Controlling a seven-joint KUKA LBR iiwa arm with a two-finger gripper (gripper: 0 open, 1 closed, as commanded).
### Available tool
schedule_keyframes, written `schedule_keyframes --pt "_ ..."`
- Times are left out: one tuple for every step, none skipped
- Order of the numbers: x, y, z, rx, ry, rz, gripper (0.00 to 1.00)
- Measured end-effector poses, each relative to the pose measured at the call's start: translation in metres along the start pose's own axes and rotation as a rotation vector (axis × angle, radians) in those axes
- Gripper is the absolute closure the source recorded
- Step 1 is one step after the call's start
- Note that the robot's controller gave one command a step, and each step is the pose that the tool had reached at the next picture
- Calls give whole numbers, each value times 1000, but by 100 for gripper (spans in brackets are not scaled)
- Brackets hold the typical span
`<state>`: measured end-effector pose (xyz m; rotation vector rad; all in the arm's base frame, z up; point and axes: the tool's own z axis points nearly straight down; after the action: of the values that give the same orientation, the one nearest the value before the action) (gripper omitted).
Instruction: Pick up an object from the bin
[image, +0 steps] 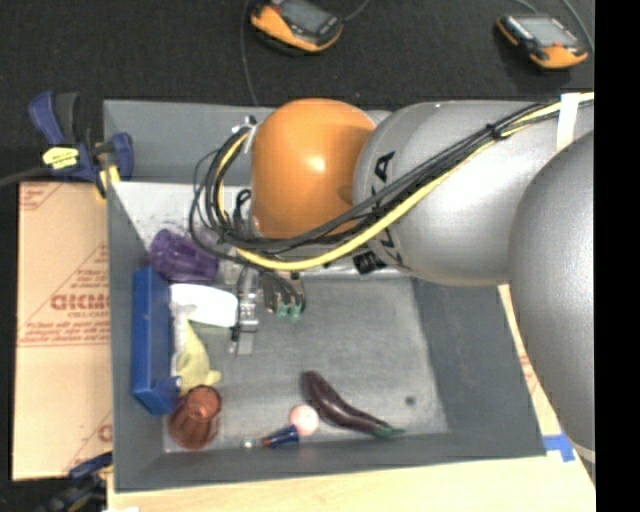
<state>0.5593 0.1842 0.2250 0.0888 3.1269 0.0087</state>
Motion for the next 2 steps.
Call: schedule_keyframes --pt "13 -47 -2 4 3 -17 0" --pt "15 -81 -5 5 2 -3 0"
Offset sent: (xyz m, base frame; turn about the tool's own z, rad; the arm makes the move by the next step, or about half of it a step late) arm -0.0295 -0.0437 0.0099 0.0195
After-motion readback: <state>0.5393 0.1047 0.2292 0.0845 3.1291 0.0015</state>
